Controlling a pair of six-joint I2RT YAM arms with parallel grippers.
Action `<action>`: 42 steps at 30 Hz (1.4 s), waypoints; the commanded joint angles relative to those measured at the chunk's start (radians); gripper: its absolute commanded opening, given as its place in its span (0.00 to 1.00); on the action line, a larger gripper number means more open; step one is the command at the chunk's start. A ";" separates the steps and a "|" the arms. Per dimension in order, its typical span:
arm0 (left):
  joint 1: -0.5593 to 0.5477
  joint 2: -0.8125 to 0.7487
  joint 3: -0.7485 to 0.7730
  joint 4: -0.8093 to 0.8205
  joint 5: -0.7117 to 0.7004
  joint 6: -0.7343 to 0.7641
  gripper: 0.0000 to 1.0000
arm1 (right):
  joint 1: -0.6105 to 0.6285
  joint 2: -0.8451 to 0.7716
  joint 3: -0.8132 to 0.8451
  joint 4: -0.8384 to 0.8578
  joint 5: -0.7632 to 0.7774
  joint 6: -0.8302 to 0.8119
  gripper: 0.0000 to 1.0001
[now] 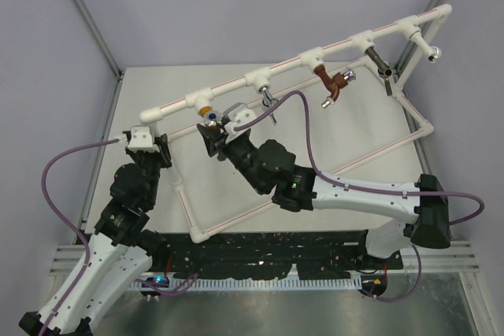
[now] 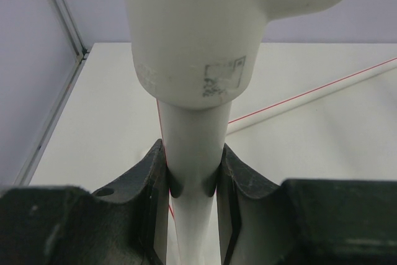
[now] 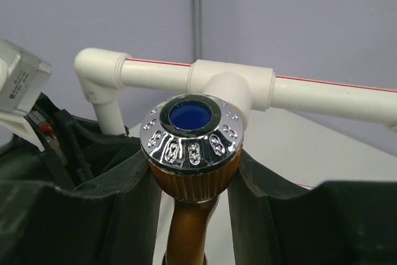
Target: Install the water faucets
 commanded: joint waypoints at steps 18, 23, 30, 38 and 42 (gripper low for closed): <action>-0.039 0.013 0.008 0.057 0.195 -0.042 0.00 | -0.045 -0.193 -0.040 0.142 -0.129 0.160 0.85; -0.039 0.013 0.008 0.055 0.189 -0.041 0.00 | -0.045 -0.309 -0.113 0.110 -0.115 0.039 0.96; -0.039 0.022 0.010 0.052 0.175 -0.035 0.00 | -0.046 -0.556 -0.320 0.079 0.019 -0.113 0.95; -0.032 0.026 0.011 0.055 0.108 0.017 0.20 | -0.045 -0.895 -0.616 0.061 0.285 -0.193 0.95; -0.022 0.016 0.019 0.045 0.095 0.028 0.41 | -0.046 -1.088 -0.705 -0.019 0.363 -0.196 0.95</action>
